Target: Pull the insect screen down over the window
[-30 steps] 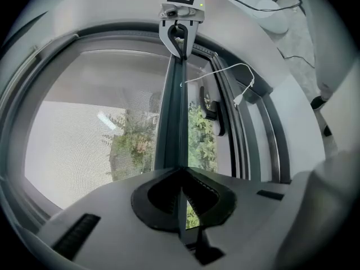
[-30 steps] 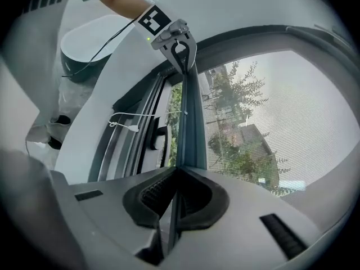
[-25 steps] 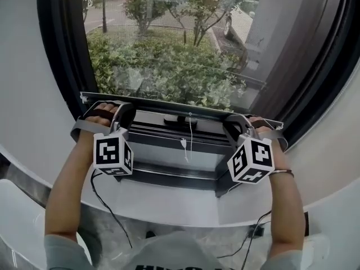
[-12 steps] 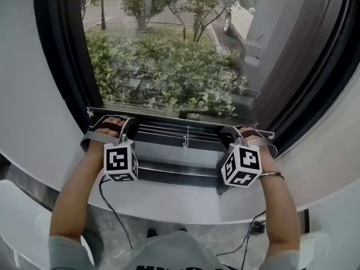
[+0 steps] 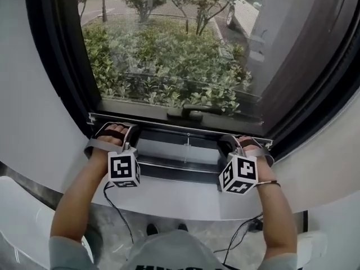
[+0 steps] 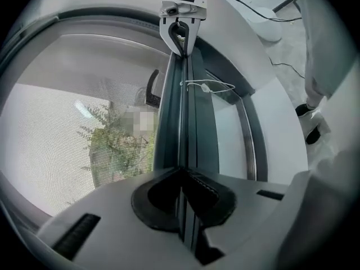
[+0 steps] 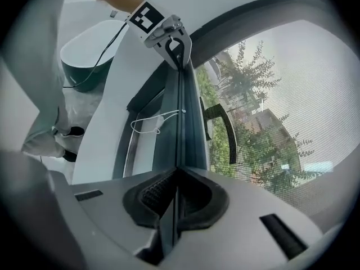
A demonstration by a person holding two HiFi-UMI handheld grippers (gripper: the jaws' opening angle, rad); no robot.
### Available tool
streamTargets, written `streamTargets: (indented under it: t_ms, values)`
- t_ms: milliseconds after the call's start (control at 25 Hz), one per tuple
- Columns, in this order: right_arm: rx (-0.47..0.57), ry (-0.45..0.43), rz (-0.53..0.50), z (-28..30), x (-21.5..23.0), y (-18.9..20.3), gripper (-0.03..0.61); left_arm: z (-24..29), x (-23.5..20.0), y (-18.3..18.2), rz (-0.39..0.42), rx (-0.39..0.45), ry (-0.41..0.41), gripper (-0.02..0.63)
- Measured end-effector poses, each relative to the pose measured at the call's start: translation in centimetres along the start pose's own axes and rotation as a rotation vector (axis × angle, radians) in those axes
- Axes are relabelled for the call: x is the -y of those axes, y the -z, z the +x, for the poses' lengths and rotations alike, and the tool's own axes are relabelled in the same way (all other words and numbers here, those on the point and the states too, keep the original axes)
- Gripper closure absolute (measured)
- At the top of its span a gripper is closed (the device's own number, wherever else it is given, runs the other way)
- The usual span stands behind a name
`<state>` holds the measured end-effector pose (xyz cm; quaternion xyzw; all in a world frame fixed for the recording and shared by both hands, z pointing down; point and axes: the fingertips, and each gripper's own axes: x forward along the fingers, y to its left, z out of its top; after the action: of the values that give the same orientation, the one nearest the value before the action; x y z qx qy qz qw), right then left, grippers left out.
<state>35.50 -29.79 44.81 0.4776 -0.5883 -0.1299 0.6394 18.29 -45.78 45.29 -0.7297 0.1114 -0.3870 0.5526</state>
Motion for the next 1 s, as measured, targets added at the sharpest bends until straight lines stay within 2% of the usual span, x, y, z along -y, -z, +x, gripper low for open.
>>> streamTargets:
  t_ms: [200, 440, 560, 640, 760, 880, 1000]
  values:
    - [-0.005, -0.027, 0.006, 0.10, -0.23, 0.01, 0.560, -0.01, 0.31, 0.03, 0.004, -0.007, 0.025, 0.592]
    - [0.000, -0.108, 0.030, 0.05, -0.25, 0.00, 0.560, 0.05, 0.44, 0.25, 0.013, -0.031, 0.123, 0.595]
    - [0.028, -0.177, 0.070, 0.16, -0.16, -0.14, 0.561, -0.03, 0.44, 0.24, -0.035, -0.003, 0.153, 0.594]
    - [0.030, -0.203, 0.079, 0.13, -0.03, -0.24, 0.561, 0.03, 0.40, 0.26, -0.044, -0.004, 0.132, 0.594]
    - [0.010, -0.172, 0.080, -0.23, -0.25, -0.03, 0.561, 0.10, 0.47, 0.06, -0.021, -0.029, 0.086, 0.595]
    - [-0.006, -0.125, 0.077, -0.36, -0.51, 0.05, 0.563, -0.02, 0.55, 0.03, -0.005, -0.041, 0.081, 0.595]
    - [0.014, -0.113, 0.080, -0.05, -0.30, 0.00, 0.562, 0.14, 0.53, 0.14, -0.039, -0.022, 0.089, 0.595]
